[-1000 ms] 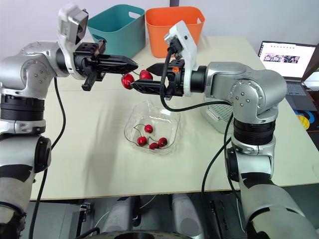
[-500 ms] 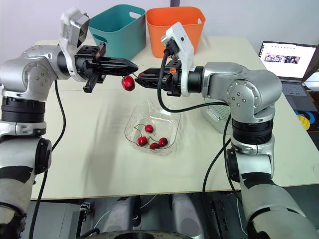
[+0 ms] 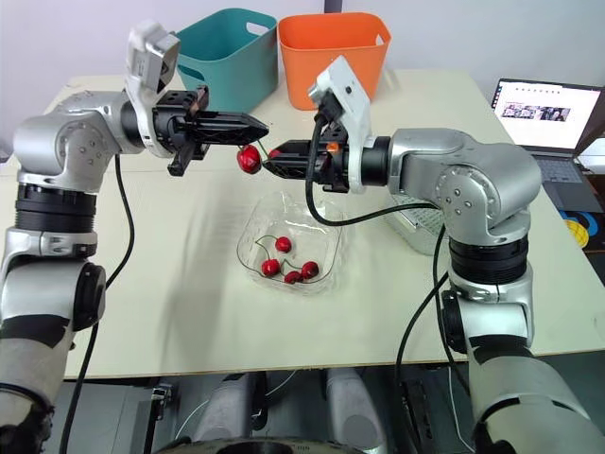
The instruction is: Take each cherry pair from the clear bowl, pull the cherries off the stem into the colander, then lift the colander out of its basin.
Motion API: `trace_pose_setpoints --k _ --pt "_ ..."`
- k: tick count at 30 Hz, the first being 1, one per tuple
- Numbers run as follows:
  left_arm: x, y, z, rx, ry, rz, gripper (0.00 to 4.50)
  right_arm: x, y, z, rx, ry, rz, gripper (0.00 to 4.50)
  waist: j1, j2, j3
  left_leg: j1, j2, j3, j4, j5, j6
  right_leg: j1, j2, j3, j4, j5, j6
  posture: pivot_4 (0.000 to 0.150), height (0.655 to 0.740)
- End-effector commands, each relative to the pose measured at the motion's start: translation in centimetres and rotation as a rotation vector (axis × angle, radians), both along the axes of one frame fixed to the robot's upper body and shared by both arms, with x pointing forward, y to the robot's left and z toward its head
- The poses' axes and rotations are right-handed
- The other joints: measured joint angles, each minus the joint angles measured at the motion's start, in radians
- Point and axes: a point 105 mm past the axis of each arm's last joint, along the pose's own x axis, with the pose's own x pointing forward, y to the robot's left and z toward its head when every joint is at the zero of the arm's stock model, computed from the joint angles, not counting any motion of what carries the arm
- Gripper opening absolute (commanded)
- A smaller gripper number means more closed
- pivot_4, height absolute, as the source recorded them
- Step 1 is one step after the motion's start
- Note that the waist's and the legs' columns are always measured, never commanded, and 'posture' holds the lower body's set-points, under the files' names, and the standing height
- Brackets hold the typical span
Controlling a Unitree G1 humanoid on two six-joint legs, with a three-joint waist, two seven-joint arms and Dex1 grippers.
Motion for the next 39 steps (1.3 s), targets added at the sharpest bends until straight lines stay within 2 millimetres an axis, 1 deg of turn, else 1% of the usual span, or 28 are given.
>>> trace_pose_setpoints --k 1,6,8,9,11,12,13,15,16,19,22,24,29,32,35,39 --pt "-0.9 0.4 2.9 -0.045 -0.099 -0.011 0.0 -0.4 -0.2 0.0 -0.012 -0.01 0.001 1.12 -0.001 0.001 0.0 0.0 0.0 0.0 0.0 0.0 0.0 0.0 0.0 0.0 0.0 0.0 0.0 0.15 0.74" --pt "-0.9 0.5 2.8 -0.038 -0.098 -0.01 0.0 -0.4 -0.7 -0.5 -0.022 0.006 -0.015 1.12 -0.001 0.001 0.0 0.001 0.0 0.0 0.0 0.0 0.0 0.0 0.0 0.0 0.0 0.0 0.0 0.15 0.74" --pt "-0.8 0.6 2.4 -0.019 -0.101 -0.005 0.0 -0.2 -1.4 -0.4 -0.017 0.003 -0.043 1.12 0.0 0.001 0.0 0.0 0.0 0.0 0.0 0.0 0.0 0.0 0.0 0.0 0.0 0.0 0.0 0.15 0.74" --pt "-0.6 0.6 2.1 -0.005 -0.107 0.008 0.0 0.0 -2.4 0.0 -0.006 -0.006 -0.075 1.12 0.0 0.001 0.0 0.0 0.0 0.0 0.0 0.0 0.0 0.0 0.0 0.0 0.0 0.0 0.0 0.15 0.74" --pt "-0.1 0.9 1.2 0.035 -0.134 0.043 0.0 0.4 -5.0 0.8 0.009 -0.043 -0.158 1.12 0.004 0.001 0.0 0.0 0.0 0.0 0.0 0.0 0.0 0.0 0.0 0.0 0.0 0.0 0.0 0.15 0.74" --pt "0.0 0.9 0.8 0.05 -0.144 0.054 0.0 0.5 -5.9 1.1 0.011 -0.059 -0.185 1.12 0.006 0.001 0.0 0.0 0.0 0.0 0.0 0.0 0.0 0.0 -0.001 0.0 0.0 0.0 0.0 0.15 0.74" --pt "0.1 1.0 0.5 0.057 -0.146 0.062 0.0 0.8 -7.5 1.4 0.022 -0.072 -0.246 1.12 0.007 0.001 0.0 0.0 -0.001 0.0 0.0 0.0 0.0 0.001 -0.001 0.0 0.0 0.0 0.001 0.15 0.74" --pt "0.2 1.1 0.1 0.063 -0.144 0.067 0.0 1.2 -10.0 1.7 0.024 -0.089 -0.336 1.12 0.009 0.001 0.0 0.0 -0.001 0.001 0.0 0.0 0.0 0.001 -0.001 0.0 -0.001 0.0 0.0 0.15 0.74" --pt "0.2 1.1 -0.2 0.067 -0.145 0.068 0.0 1.5 -11.5 1.6 0.013 -0.094 -0.399 1.12 0.01 0.001 0.0 0.0 -0.001 0.001 0.0 0.0 0.0 0.001 -0.001 0.0 -0.001 0.0 0.0 0.15 0.74" --pt "0.3 1.0 -1.0 0.08 -0.142 0.07 0.0 2.0 -15.7 0.4 -0.054 -0.099 -0.552 1.12 0.011 0.001 0.0 0.0 -0.001 0.001 0.0 0.0 0.0 0.001 -0.001 0.001 -0.002 0.0 0.0 0.15 0.74" --pt "0.5 0.9 -1.6 0.085 -0.136 0.071 0.0 2.5 -18.3 -1.3 -0.127 -0.095 -0.651 1.12 0.009 0.001 0.0 0.0 -0.001 0.002 0.0 0.0 0.0 0.001 -0.001 0.001 -0.002 0.0 0.0 0.15 0.74" --pt "0.5 0.8 -1.8 0.088 -0.135 0.069 0.0 2.9 -19.3 -2.4 -0.171 -0.09 -0.687 1.12 0.003 0.001 0.0 0.001 -0.001 0.002 0.0 0.0 0.0 0.001 -0.001 0.002 -0.002 0.0 0.0 0.15 0.74" --pt "0.4 0.6 -2.0 0.09 -0.133 0.06 0.0 4.0 -20.6 -4.9 -0.237 -0.079 -0.739 1.12 0.0 0.001 0.0 0.001 -0.001 0.002 0.0 0.0 0.0 0.001 0.0 0.002 -0.001 0.0 0.0 0.15 0.74" --pt "0.4 0.5 -2.1 0.092 -0.132 0.06 0.0 4.5 -21.0 -5.5 -0.246 -0.076 -0.754 1.12 0.001 0.001 0.0 0.001 -0.001 0.002 0.0 0.0 0.0 0.001 0.0 0.002 -0.001 0.0 0.001 0.15 0.74" --pt "0.3 0.8 -2.0 0.097 -0.133 0.068 0.0 4.6 -21.3 -5.2 -0.247 -0.078 -0.758 1.9 0.001 0.001 0.0 0.001 -0.001 0.002 0.0 0.0 0.0 0.001 0.0 0.002 -0.001 0.0 0.001 0.15 0.74" --pt "0.4 0.9 -1.9 0.097 -0.134 0.076 0.0 4.6 -21.5 -4.6 -0.246 -0.087 -0.758 3.38 0.001 0.001 0.0 0.001 -0.001 0.002 0.0 0.0 0.0 0.001 0.0 0.002 -0.001 0.0 0.001 0.15 0.74"
